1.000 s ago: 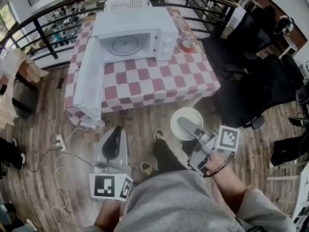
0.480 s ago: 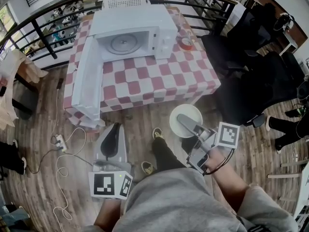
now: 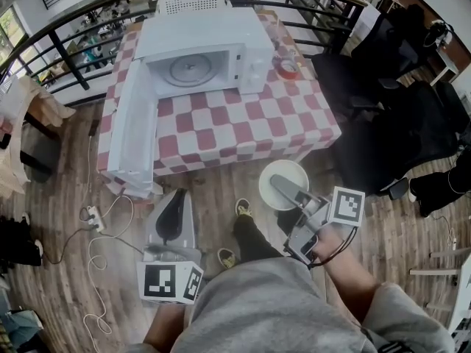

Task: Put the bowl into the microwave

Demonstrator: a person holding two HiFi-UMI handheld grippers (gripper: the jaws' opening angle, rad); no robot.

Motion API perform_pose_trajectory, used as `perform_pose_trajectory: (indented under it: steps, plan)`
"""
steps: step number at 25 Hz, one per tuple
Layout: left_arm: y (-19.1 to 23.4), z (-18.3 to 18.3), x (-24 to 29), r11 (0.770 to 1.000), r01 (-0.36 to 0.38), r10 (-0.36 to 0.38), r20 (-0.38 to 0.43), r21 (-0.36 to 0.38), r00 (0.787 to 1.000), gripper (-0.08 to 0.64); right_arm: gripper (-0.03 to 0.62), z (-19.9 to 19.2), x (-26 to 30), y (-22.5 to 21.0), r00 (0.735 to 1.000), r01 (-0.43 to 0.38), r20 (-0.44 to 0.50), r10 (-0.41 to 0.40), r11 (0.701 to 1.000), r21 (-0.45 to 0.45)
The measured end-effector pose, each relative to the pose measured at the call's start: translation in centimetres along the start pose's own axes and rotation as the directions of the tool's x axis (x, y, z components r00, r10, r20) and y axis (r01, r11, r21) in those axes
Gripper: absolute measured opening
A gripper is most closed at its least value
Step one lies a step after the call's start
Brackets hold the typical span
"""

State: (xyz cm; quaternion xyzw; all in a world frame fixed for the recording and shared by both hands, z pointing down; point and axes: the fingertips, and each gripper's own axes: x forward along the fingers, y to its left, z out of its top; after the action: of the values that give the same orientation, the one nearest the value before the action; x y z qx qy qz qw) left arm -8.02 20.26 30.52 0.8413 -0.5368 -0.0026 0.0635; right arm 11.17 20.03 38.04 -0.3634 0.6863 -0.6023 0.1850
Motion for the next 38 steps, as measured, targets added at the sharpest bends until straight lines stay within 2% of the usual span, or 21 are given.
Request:
perform_pose_trajectory:
  steps: [28,38]
  plan:
    - [5.0,-0.5,16.2,0.999,-0.027,0.026,-0.081,-0.017,0.996,0.028,0.181,11.7,12.2,-1.8,0.998,0.012,-0.068,-0.009,0.999,0.047]
    - [6.6,-0.4,19.4,0.997,-0.08,0.077,-0.103,-0.022,0.992,0.025,0.181,14.4,15.4,-2.2,0.993,0.015,-0.116,-0.011,0.999,0.04]
